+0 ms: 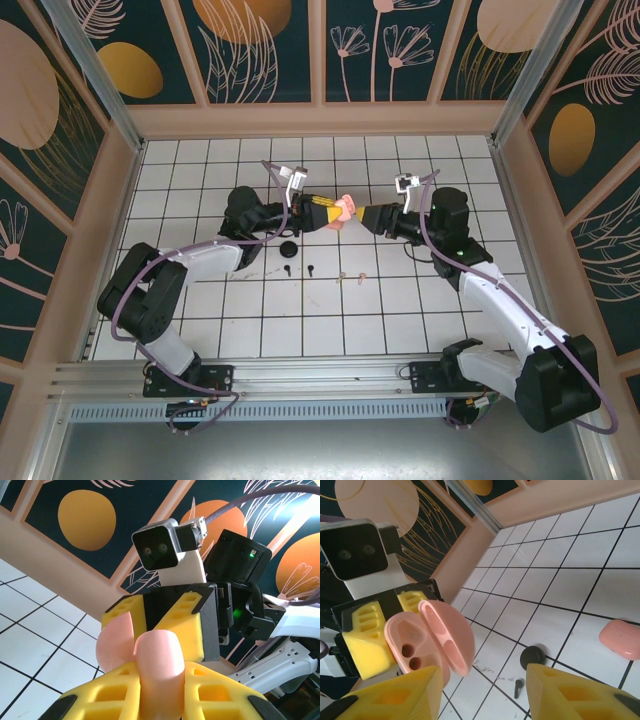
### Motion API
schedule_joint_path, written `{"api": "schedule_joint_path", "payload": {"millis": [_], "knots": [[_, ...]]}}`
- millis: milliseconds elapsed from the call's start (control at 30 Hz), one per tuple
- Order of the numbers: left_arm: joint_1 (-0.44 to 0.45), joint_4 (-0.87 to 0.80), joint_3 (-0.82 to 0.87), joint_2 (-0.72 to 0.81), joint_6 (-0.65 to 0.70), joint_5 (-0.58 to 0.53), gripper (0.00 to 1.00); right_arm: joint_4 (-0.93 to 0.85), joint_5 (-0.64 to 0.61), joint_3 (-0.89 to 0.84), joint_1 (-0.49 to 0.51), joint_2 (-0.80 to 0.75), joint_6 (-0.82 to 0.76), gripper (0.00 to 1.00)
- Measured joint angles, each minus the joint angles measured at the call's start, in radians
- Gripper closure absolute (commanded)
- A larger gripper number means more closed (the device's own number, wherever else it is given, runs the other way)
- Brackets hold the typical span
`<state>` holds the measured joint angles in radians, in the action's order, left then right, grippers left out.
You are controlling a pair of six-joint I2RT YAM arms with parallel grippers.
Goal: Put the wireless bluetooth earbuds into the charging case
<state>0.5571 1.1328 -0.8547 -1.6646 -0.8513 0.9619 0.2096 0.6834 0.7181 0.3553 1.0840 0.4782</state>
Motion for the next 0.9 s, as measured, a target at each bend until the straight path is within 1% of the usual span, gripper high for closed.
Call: {"api": "schedule_joint_path", "payload": {"millis": [233, 500, 800, 900], "knots": [[0.001, 0.008, 0.0, -0.005, -0.008, 0.0, 1.0, 0.032, 0.007, 0.0, 0.002, 0.014, 0.019, 0.56], [0.006, 0.019, 0.0, -0.012, -0.012, 0.0, 1.0, 0.045, 0.008, 0.0, 0.016, 0.036, 0.027, 0.57], [0.009, 0.034, 0.0, -0.017, -0.019, -0.001, 1.0, 0.058, 0.007, 0.0, 0.024, 0.053, 0.034, 0.64], [0.012, 0.038, 0.0, -0.02, -0.023, -0.003, 1.0, 0.064, 0.007, 0.0, 0.028, 0.063, 0.039, 0.67]]}}
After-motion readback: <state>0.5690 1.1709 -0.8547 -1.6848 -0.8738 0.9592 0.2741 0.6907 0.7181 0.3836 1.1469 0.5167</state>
